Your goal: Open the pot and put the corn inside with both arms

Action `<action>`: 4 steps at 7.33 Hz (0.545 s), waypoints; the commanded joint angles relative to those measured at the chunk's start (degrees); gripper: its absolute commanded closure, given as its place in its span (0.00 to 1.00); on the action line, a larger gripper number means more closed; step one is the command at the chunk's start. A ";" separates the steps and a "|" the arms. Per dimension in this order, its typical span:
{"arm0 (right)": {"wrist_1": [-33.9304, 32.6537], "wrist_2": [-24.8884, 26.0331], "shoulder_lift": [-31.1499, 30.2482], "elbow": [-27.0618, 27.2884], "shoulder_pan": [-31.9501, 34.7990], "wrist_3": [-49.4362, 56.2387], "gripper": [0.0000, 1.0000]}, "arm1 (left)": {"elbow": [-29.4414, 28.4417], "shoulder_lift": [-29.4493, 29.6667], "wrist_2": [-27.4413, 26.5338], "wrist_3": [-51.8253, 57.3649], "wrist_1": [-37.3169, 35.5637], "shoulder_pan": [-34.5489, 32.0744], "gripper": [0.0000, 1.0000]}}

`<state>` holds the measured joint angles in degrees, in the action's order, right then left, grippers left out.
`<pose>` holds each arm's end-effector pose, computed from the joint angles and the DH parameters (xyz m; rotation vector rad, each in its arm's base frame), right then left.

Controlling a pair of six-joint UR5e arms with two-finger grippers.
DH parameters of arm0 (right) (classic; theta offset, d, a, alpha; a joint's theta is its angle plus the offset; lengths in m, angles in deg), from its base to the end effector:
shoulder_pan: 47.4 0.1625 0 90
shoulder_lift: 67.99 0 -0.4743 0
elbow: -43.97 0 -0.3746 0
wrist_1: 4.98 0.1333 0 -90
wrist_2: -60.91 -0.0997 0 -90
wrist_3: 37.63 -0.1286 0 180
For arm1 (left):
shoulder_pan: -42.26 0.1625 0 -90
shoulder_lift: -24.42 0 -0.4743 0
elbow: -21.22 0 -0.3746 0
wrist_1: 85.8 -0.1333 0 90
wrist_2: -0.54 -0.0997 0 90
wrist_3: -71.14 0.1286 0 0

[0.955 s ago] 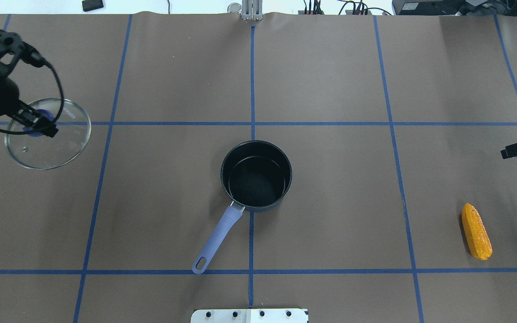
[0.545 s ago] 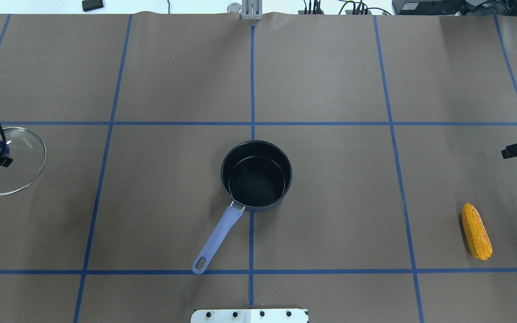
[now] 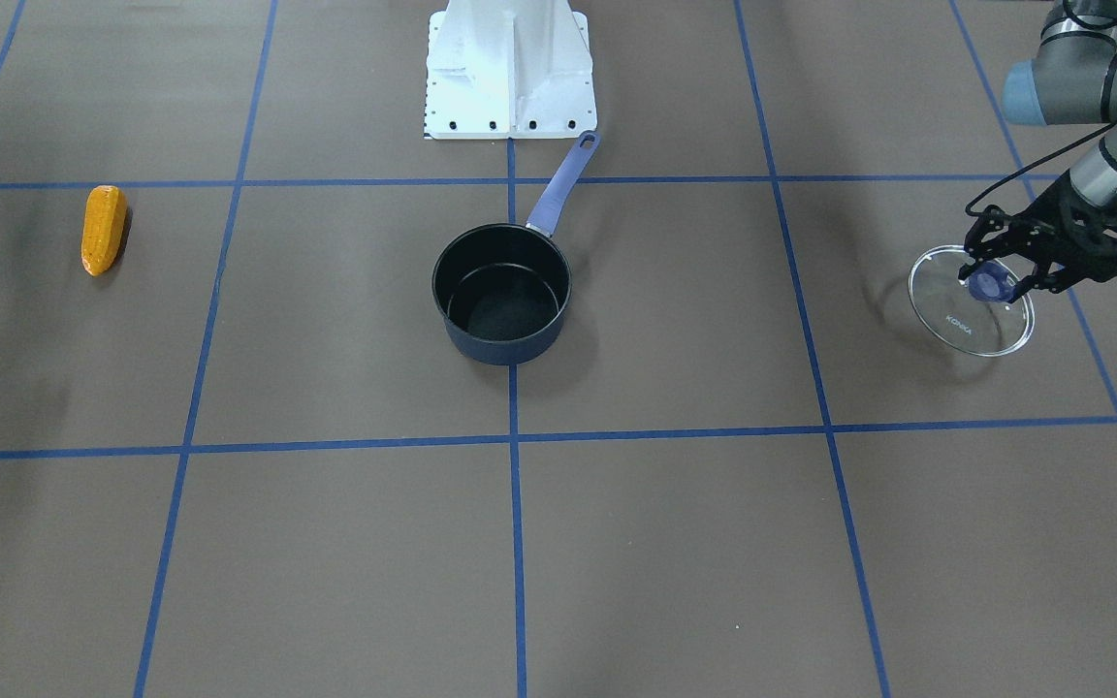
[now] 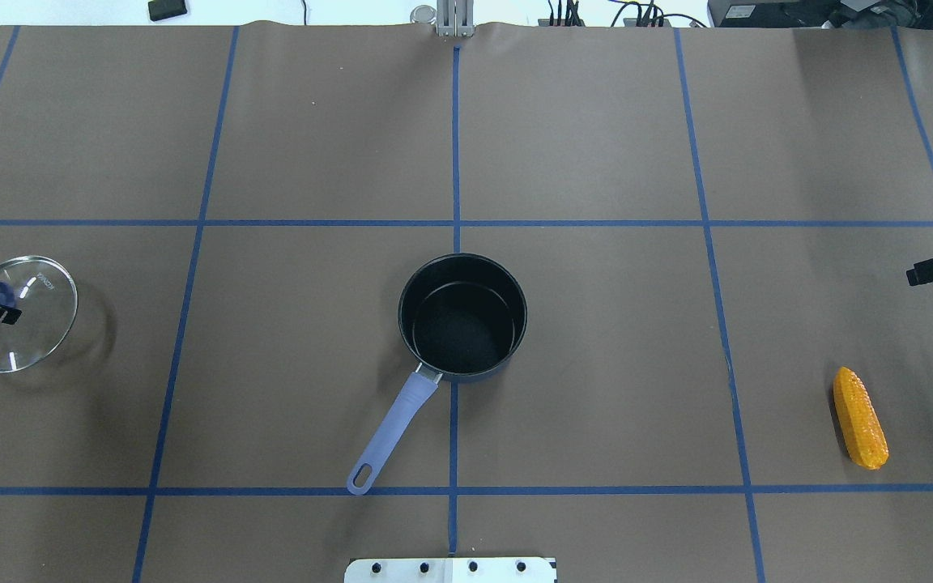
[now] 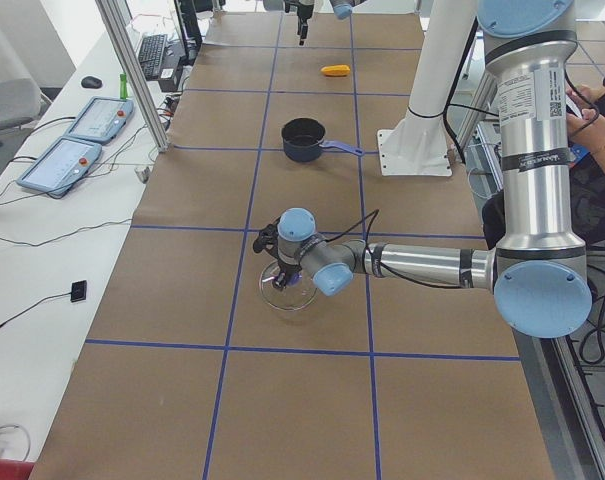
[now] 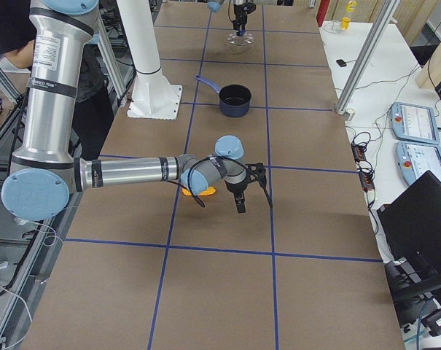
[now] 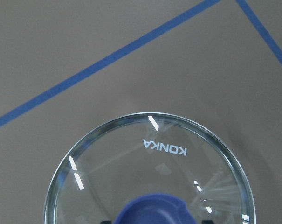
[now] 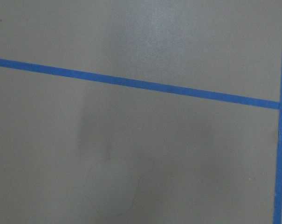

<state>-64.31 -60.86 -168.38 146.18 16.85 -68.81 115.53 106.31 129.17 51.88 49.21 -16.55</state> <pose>-0.1285 -0.4173 0.6558 0.2282 -0.7368 -0.0671 0.1867 -0.4107 0.6668 0.3529 0.8829 0.4347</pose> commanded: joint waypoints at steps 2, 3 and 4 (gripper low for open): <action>0.00 0.13 0.01 0.01 0.00 -0.02 0.00 | -5.44 0.02 -0.21 -0.17 6.56 0.62 0.51; 0.00 0.13 0.01 0.01 0.00 -0.02 0.00 | -5.45 0.19 -0.47 -0.17 6.67 0.71 0.22; 0.09 0.13 0.01 0.01 0.00 -0.02 0.00 | -5.28 0.28 -0.48 0.09 7.02 0.71 0.02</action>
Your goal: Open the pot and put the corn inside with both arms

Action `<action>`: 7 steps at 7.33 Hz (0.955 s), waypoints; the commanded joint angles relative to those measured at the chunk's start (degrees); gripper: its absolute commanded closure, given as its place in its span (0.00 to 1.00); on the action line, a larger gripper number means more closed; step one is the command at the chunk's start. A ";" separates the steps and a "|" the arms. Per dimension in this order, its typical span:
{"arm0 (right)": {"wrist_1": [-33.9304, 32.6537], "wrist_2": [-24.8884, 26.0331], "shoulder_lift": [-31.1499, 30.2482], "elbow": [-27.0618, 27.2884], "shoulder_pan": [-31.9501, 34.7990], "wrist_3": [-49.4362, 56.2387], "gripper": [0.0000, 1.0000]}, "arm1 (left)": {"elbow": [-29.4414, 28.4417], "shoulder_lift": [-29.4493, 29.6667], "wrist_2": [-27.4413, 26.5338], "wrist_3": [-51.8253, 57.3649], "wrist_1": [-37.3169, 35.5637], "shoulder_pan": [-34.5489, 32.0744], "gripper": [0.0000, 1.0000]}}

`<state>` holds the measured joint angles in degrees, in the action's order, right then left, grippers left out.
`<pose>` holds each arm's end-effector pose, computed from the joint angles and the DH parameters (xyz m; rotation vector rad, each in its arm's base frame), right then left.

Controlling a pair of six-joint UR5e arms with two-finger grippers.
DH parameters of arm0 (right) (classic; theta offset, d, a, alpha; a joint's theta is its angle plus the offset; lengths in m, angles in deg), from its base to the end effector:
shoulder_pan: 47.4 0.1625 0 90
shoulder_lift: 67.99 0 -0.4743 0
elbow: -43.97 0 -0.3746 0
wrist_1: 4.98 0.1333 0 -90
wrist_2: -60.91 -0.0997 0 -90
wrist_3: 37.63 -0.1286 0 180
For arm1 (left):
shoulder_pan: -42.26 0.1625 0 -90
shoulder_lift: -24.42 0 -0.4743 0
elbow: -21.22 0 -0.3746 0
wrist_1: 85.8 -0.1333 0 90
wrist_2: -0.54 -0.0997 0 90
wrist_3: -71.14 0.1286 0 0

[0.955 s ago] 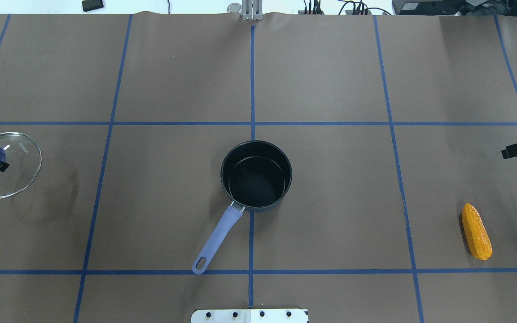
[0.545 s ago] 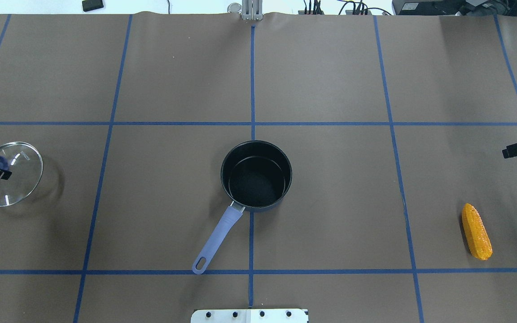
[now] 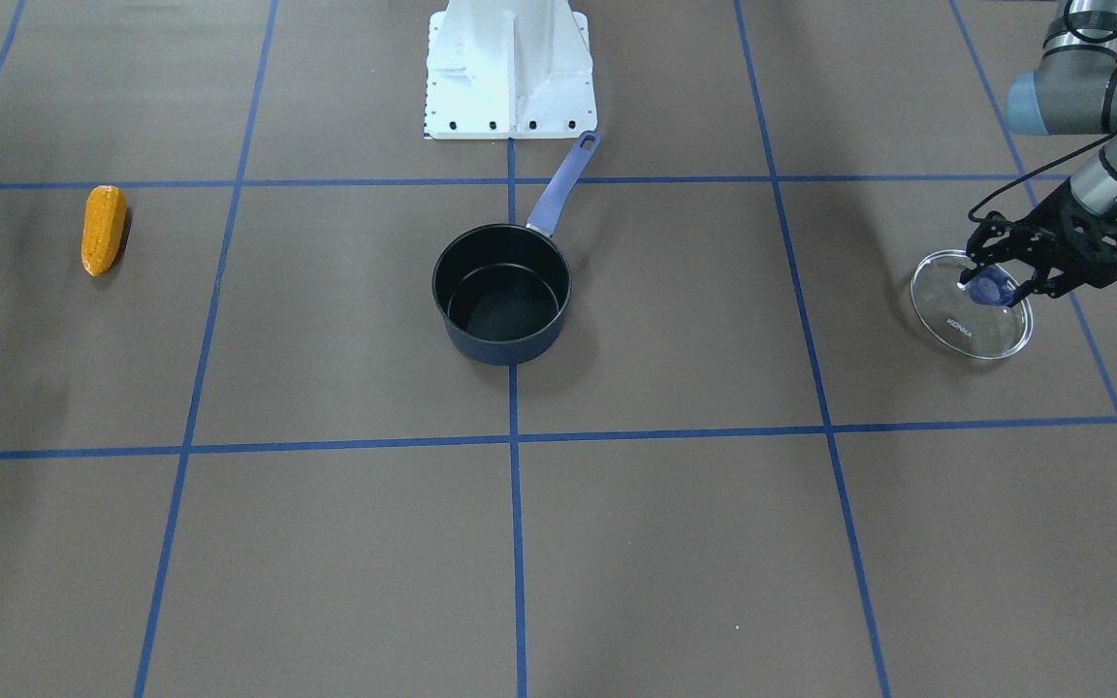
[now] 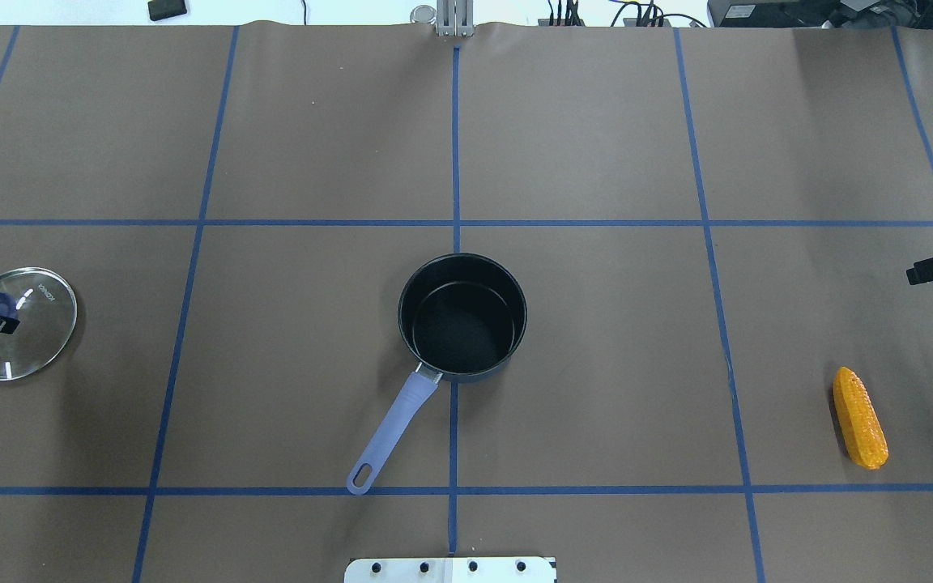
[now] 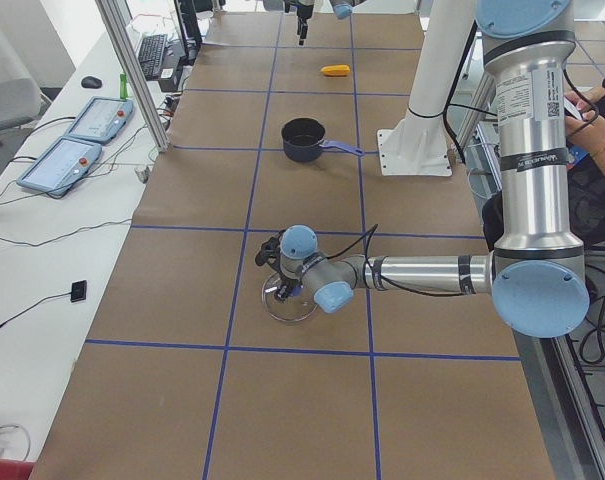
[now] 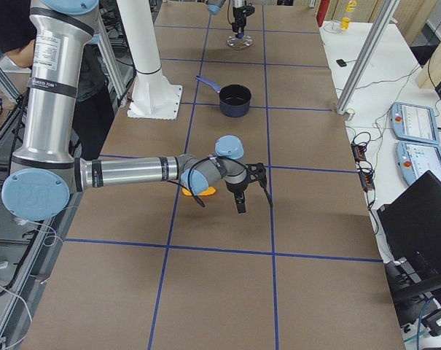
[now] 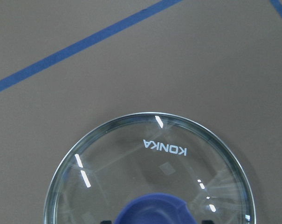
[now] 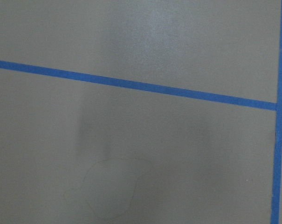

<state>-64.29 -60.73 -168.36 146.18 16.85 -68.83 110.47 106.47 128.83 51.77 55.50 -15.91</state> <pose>-0.1284 -0.4177 0.6557 0.2299 -0.7352 -0.0664 0.1899 -0.4075 0.6957 0.3722 0.8889 0.4487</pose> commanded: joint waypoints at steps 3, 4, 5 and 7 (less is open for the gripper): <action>-0.02 -0.17 0.09 0.18 0.00 -0.09 0.00 | 0.14 1.36 3.70 0.12 -2.06 -1.93 0.02; -0.02 -0.26 0.09 0.27 0.00 -0.17 0.00 | 1.01 1.45 3.98 0.21 -5.30 -5.69 0.01; 0.07 -0.35 0.09 0.27 0.00 -0.35 0.00 | 1.97 1.36 3.99 0.38 -8.20 -9.03 0.01; 0.68 -0.61 0.17 0.36 0.00 -0.61 0.00 | 2.68 1.53 7.92 14.62 -19.75 -18.05 0.01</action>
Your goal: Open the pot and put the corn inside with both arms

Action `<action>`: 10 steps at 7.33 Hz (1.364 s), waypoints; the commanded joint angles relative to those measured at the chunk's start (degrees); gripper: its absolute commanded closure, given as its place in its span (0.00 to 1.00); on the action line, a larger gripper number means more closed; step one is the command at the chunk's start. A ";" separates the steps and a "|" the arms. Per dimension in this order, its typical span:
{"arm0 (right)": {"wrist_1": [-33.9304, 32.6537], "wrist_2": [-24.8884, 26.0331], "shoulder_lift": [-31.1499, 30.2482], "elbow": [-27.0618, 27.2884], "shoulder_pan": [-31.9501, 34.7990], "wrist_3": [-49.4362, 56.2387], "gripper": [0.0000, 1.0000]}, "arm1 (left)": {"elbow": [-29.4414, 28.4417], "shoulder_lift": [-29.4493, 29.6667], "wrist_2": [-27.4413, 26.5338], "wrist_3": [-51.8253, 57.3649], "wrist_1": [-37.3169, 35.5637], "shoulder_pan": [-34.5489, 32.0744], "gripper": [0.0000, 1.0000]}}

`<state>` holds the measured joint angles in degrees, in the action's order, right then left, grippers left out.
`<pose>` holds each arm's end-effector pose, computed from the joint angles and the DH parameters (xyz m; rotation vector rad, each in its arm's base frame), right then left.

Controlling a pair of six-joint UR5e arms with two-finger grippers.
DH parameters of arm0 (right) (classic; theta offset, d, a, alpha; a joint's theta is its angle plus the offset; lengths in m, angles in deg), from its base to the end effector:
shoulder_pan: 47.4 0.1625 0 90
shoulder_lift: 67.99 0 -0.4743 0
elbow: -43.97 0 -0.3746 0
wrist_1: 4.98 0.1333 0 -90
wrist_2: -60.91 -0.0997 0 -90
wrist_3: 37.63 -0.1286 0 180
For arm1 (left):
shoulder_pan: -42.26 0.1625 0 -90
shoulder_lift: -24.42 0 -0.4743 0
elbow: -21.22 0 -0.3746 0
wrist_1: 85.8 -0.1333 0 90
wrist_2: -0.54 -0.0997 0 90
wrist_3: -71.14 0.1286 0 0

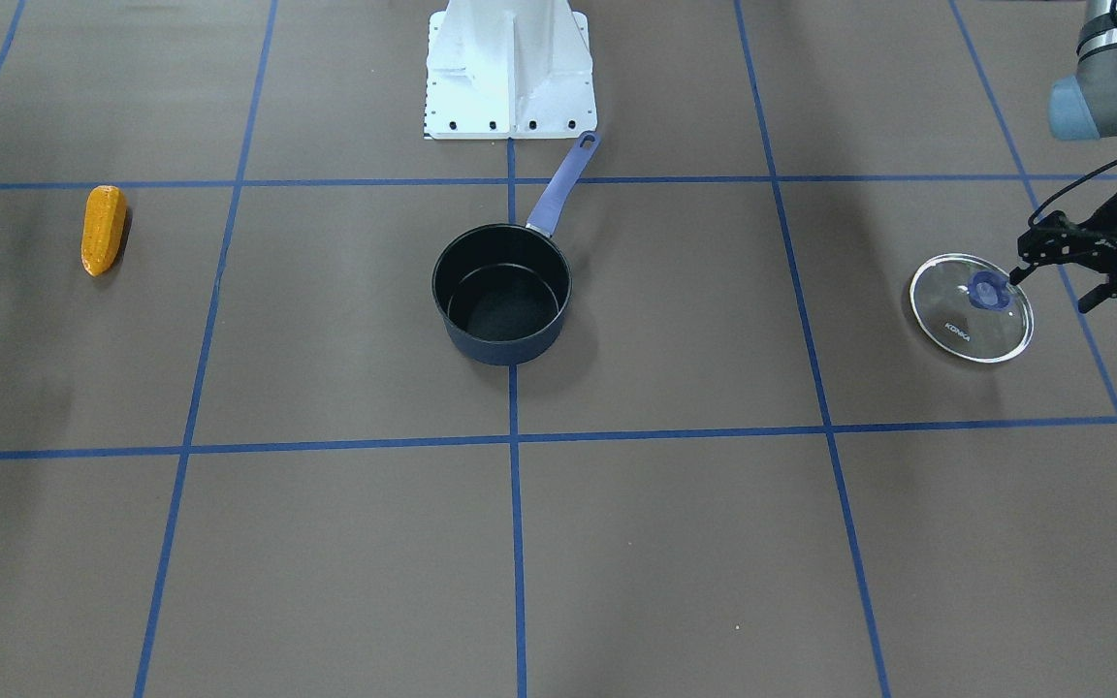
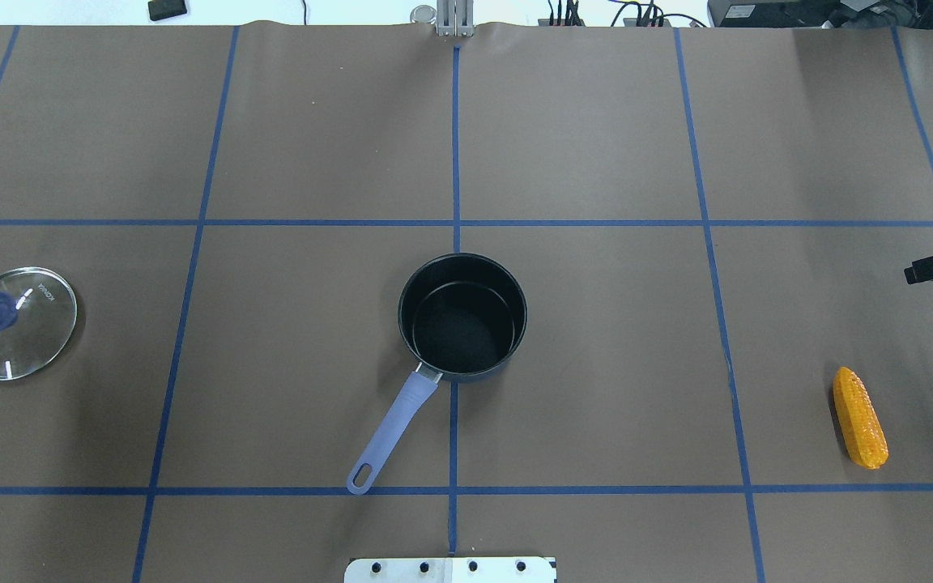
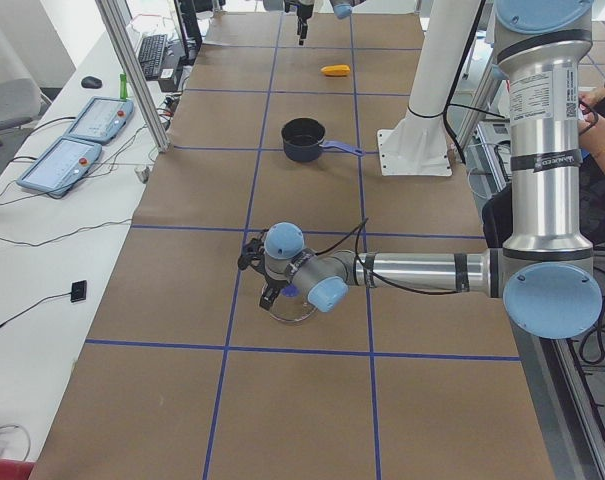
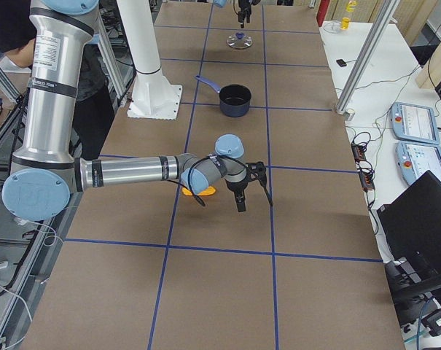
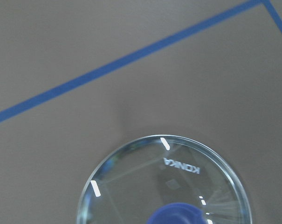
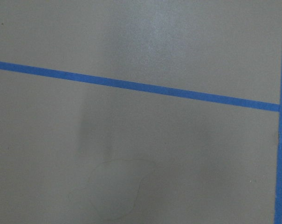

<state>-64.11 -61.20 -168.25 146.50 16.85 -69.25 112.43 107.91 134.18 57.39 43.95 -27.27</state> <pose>-0.1296 -0.4181 0.6511 0.2323 -0.7472 -0.0649 0.1171 -0.4410 0.6887 0.3300 0.8761 0.3374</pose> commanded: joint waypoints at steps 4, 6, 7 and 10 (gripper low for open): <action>1.03 -0.67 -2.20 6.25 -2.71 -7.20 0.00 | 1.95 2.90 2.25 31.23 -40.11 -21.25 0.01; 1.03 0.29 -7.73 13.01 -7.62 -13.01 0.00 | 4.49 1.33 2.25 30.71 -41.43 -24.77 0.01; 2.77 3.95 -9.67 14.70 -12.43 -18.25 0.00 | 6.68 0.02 2.25 30.53 -41.42 -24.69 0.01; 11.84 22.91 -15.66 14.72 -32.37 -35.15 0.00 | 6.97 0.00 2.60 30.62 -41.25 -24.61 0.01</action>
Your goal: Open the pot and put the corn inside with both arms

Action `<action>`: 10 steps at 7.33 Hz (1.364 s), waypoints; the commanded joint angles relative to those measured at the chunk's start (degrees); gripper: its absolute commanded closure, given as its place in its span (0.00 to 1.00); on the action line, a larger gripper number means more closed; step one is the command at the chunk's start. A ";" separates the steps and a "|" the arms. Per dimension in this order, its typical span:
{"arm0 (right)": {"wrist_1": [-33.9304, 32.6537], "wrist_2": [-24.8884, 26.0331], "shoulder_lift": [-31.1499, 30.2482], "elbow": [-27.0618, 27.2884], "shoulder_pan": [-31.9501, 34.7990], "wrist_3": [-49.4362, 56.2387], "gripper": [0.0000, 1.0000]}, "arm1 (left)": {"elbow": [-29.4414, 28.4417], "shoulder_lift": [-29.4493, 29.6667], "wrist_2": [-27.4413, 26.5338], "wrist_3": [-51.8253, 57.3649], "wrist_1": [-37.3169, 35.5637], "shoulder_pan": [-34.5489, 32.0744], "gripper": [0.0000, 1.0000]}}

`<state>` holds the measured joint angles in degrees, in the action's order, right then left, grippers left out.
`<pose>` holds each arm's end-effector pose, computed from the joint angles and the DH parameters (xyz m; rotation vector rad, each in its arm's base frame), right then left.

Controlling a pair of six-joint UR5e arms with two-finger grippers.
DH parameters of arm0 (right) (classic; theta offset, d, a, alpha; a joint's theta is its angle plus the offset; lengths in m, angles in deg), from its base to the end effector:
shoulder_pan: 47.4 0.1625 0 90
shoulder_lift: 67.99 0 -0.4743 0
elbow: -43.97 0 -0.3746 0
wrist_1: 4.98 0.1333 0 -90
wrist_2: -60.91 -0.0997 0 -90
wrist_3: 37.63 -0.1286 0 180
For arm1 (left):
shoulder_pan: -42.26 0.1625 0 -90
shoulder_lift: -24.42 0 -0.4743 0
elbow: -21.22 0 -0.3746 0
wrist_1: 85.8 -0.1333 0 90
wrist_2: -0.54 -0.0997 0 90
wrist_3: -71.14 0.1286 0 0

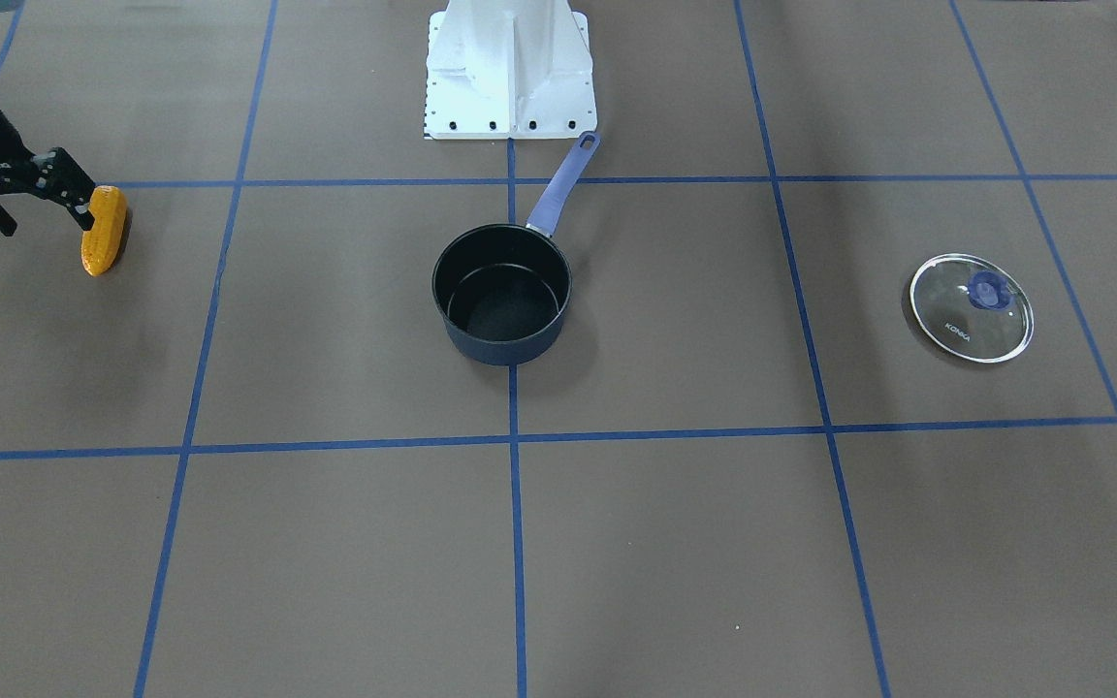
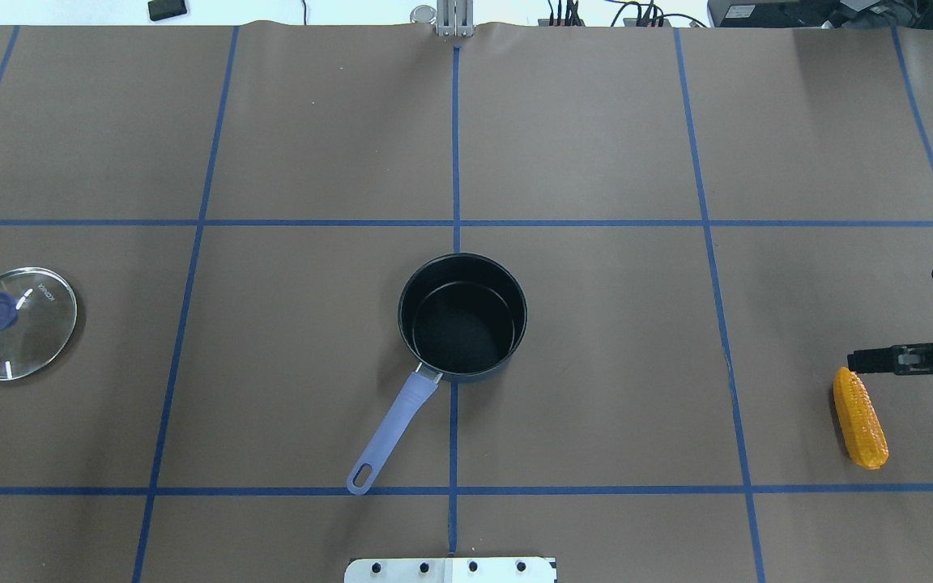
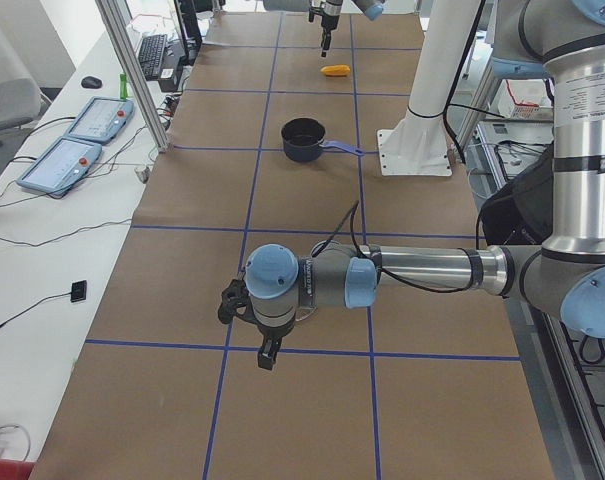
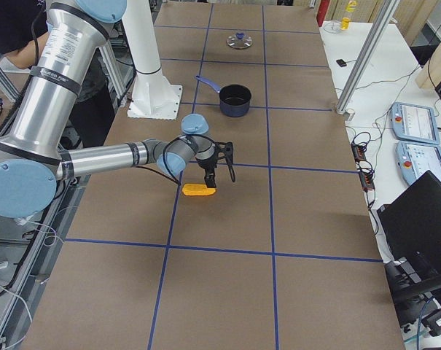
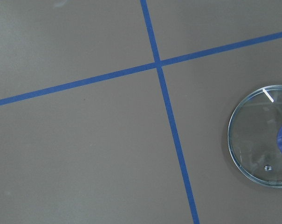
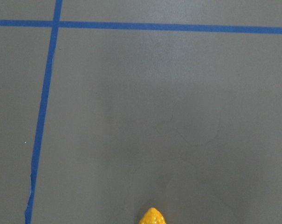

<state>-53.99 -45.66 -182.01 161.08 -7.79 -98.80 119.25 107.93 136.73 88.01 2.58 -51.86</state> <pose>-0.1991 -0.2902 0.5947 0.2023 -0.7859 0.0665 -0.0706 -0.4164 0.7129 0.1458 0.7945 0.2098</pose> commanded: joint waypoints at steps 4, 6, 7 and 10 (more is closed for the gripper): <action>2.33 15.76 -2.44 -1.88 -16.31 -8.00 0.02 | 0.24 -0.01 0.04 0.08 0.39 0.07 0.01; 9.14 15.95 -2.44 -6.07 -16.40 -7.92 0.14 | 0.24 -0.10 0.04 0.08 0.48 0.16 0.01; 10.24 16.04 -2.44 -7.06 -16.40 -7.92 0.45 | 0.24 -0.01 0.04 0.08 0.48 0.16 0.01; 10.16 16.04 -2.44 -7.86 -16.49 -7.57 1.00 | 0.24 -0.10 0.04 0.08 0.56 0.16 0.01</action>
<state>-43.89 -29.62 -184.44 153.47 -24.31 -106.54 119.49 107.84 136.78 88.10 3.13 -51.70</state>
